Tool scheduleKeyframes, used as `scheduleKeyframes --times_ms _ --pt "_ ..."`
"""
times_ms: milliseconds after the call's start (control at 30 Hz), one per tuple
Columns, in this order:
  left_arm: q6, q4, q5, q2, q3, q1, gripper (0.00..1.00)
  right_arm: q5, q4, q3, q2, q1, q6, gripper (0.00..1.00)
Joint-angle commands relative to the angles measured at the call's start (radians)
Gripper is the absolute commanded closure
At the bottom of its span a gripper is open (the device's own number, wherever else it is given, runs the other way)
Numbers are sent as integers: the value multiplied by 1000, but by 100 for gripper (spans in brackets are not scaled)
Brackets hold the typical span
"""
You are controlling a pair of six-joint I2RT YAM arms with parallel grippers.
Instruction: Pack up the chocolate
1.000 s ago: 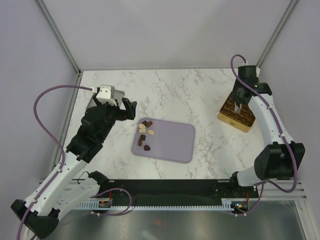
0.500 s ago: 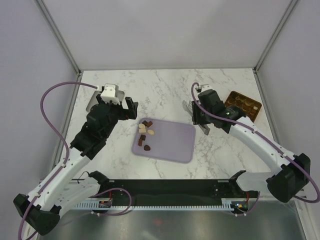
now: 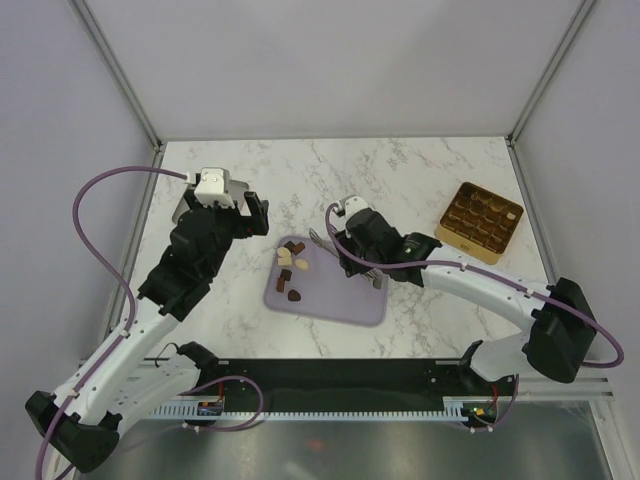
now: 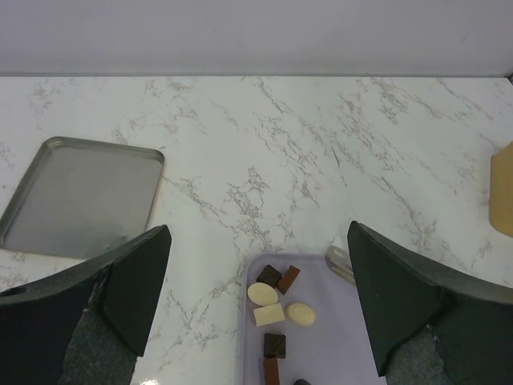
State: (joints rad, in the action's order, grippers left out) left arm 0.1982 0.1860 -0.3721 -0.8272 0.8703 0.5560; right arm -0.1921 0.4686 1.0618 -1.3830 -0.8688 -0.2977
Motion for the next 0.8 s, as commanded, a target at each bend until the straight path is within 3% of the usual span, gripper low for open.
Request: scheduleKeyframes --times_ms 0,367,767 --pt "-19 -23 -47 13 22 -2 0 -4 -102 32 -43 -35 63 44" --pt "-17 -25 -44 17 22 -2 0 -27 -114 82 -174 -56 163 41" --pt "-23 -25 -47 14 24 -2 0 34 -134 109 -240 -61 166 41"
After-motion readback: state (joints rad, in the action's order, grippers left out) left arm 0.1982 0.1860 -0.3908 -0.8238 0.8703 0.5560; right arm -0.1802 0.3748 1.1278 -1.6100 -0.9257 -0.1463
